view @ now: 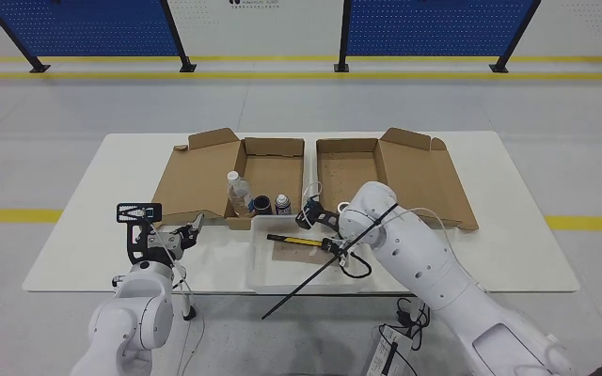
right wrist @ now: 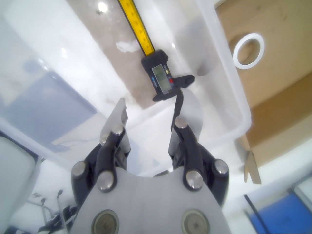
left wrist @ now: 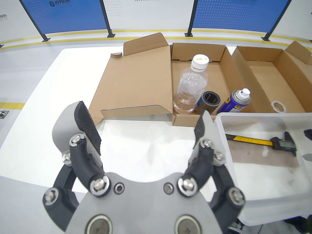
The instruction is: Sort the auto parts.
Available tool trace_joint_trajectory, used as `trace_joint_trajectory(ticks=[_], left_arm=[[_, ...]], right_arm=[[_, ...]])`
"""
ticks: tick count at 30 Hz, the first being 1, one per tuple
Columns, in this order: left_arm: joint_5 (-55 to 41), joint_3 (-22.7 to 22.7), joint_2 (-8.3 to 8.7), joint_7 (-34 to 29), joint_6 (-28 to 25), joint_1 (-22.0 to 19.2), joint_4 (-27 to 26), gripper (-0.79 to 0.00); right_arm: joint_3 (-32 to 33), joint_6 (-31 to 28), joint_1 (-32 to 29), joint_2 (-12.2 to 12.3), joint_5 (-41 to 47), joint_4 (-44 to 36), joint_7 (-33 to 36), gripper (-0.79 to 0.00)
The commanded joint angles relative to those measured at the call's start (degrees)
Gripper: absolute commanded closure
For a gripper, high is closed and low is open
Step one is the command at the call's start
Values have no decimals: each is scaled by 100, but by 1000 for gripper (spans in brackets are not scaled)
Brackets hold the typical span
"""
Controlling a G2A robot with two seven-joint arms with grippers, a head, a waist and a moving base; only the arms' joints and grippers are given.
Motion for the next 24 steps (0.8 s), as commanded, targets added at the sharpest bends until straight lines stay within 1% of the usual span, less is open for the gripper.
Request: trace_joint_trajectory(ticks=[1, 2, 5, 12, 14, 17, 24], left_arm=[[0, 0, 0, 0, 0, 0, 0, -785], [0, 0, 0, 0, 0, 0, 0, -785], [0, 0, 0, 0, 0, 0, 0, -785], [0, 0, 0, 0, 0, 0, 0, -785], [0, 0, 0, 0, 0, 0, 0, -785], [0, 0, 0, 0, 0, 0, 0, -785], [0, 0, 0, 0, 0, 0, 0, -785]], right_arm=[[-80, -12, 64, -24, -84, 142, -54, -391], [-121, 4, 95, -38, -127, 206, -80, -403], [-226, 21, 187, -85, -187, 388, -181, -391], [-504, -129, 394, -216, -187, 747, -293, -391], [-579, -148, 442, -254, -183, 836, -303, -419], [-670, -184, 505, -307, -160, 959, -337, -431], [-856, -290, 588, -430, -25, 1209, -430, -434]])
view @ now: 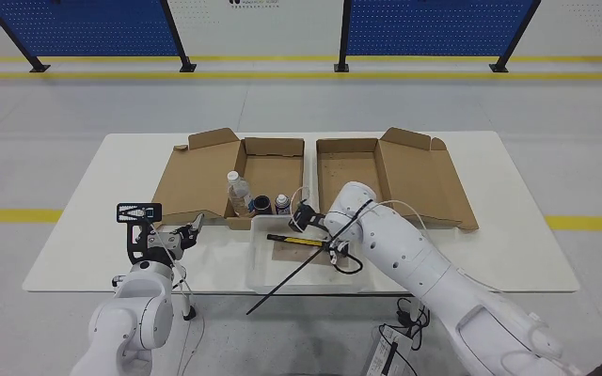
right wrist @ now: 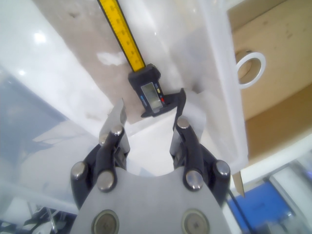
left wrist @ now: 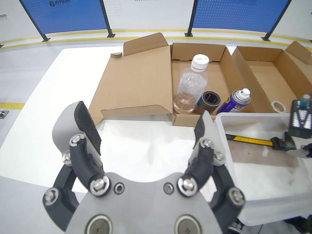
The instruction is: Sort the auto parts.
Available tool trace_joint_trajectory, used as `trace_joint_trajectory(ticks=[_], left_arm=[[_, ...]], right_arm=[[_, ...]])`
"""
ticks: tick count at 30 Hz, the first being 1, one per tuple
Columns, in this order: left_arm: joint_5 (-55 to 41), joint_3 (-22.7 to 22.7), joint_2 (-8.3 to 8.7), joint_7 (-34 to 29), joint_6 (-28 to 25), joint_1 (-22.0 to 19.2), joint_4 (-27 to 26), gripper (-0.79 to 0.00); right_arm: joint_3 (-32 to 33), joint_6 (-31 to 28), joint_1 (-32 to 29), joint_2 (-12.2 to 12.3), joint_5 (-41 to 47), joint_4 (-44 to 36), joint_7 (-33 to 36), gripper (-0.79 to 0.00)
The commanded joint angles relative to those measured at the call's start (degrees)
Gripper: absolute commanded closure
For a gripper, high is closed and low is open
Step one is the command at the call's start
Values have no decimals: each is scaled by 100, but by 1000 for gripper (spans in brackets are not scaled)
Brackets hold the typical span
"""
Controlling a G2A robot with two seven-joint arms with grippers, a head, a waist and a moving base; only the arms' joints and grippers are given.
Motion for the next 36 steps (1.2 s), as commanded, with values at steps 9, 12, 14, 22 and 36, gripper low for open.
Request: trace_joint_trajectory(ticks=[9, 12, 14, 22, 36], left_arm=[[0, 0, 0, 0, 0, 0, 0, -785], [0, 0, 0, 0, 0, 0, 0, -785], [0, 0, 0, 0, 0, 0, 0, -785], [0, 0, 0, 0, 0, 0, 0, -785], [0, 0, 0, 0, 0, 0, 0, -785]], right_arm=[[-194, -2, 102, -144, 31, 364, -111, -431], [-232, -9, 126, -187, 70, 473, -149, -425], [-281, -34, 136, -221, 97, 527, -139, -419], [-418, -104, 197, -344, 231, 656, -51, -391], [-280, -298, 123, -345, 930, 198, 181, -385]])
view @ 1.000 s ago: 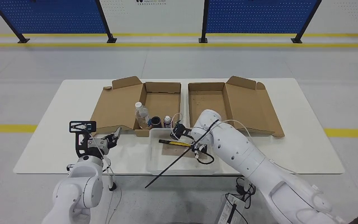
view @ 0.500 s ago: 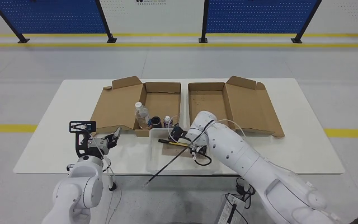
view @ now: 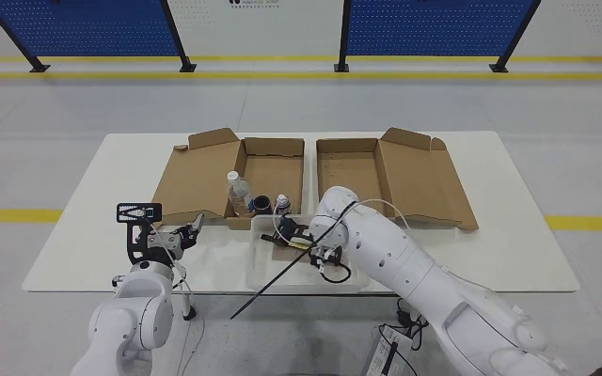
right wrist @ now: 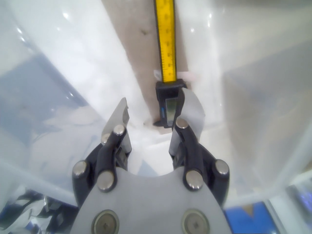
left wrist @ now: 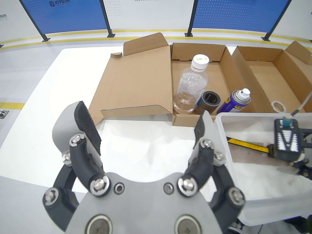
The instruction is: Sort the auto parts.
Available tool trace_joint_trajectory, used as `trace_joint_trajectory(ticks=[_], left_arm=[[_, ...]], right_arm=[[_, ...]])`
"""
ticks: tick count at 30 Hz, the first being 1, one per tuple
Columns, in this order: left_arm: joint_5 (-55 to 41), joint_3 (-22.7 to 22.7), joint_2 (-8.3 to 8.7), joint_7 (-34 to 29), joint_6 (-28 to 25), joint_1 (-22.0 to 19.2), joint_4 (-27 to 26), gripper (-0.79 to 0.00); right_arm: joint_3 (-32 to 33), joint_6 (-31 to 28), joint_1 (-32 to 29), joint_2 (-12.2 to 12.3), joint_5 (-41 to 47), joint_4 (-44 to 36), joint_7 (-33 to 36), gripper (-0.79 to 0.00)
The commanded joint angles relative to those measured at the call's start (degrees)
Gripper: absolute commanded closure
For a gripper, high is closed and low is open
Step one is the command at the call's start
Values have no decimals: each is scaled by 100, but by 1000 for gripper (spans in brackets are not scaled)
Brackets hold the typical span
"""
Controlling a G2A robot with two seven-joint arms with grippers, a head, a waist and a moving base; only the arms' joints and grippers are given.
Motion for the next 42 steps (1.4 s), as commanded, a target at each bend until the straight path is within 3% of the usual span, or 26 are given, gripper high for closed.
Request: trace_joint_trajectory(ticks=[1, 15, 28, 42], left_arm=[[0, 0, 0, 0, 0, 0, 0, -785], [0, 0, 0, 0, 0, 0, 0, -785], [0, 0, 0, 0, 0, 0, 0, -785], [0, 0, 0, 0, 0, 0, 0, -785]], right_arm=[[14, 18, 6, 22, 83, -92, 14, -382], [-37, 307, 119, 25, -370, 226, -149, -385], [-157, 121, 207, -133, -110, 616, -219, -385], [-58, -102, 186, -92, 408, 444, -105, -382]])
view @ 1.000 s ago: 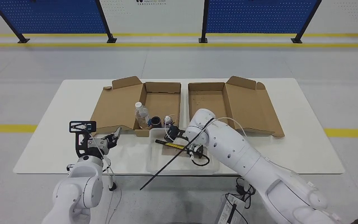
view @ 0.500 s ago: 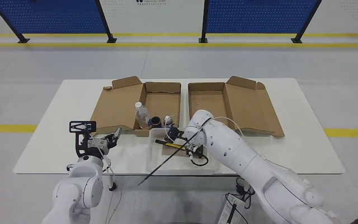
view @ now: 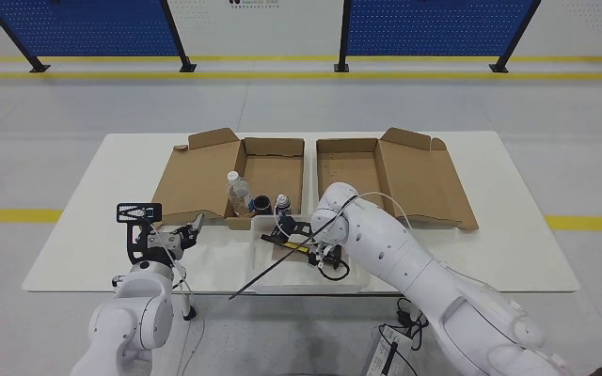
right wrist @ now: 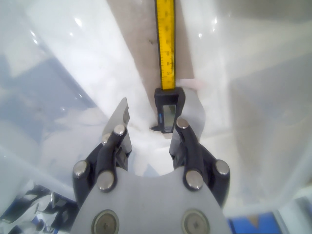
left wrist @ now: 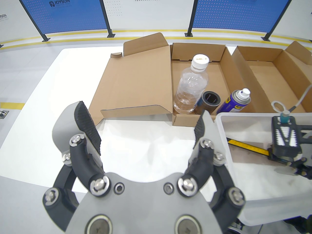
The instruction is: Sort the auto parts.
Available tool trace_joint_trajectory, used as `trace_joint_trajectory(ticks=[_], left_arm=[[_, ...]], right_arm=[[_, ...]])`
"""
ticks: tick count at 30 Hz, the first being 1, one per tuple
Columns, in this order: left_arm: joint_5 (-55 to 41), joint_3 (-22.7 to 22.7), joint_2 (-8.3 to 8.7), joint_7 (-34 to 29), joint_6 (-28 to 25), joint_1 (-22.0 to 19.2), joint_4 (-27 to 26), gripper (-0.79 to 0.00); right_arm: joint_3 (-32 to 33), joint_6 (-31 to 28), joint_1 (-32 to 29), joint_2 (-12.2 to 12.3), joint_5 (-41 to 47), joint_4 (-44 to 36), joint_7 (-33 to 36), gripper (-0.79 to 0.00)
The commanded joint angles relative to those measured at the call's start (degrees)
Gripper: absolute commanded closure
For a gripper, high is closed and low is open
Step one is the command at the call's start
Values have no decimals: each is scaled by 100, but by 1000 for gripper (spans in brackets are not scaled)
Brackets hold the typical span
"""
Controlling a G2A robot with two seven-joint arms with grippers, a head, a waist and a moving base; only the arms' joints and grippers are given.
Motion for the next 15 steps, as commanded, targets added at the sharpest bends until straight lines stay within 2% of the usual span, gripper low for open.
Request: trace_joint_trajectory(ticks=[1, 7, 15], left_arm=[[0, 0, 0, 0, 0, 0, 0, -785], [0, 0, 0, 0, 0, 0, 0, -785], [0, 0, 0, 0, 0, 0, 0, -785]], right_arm=[[-30, 21, 19, 22, 13, -48, 19, -382], [-108, 304, 69, 47, -385, -158, 138, -382], [-219, 314, 85, -24, -449, 43, 65, -385]])
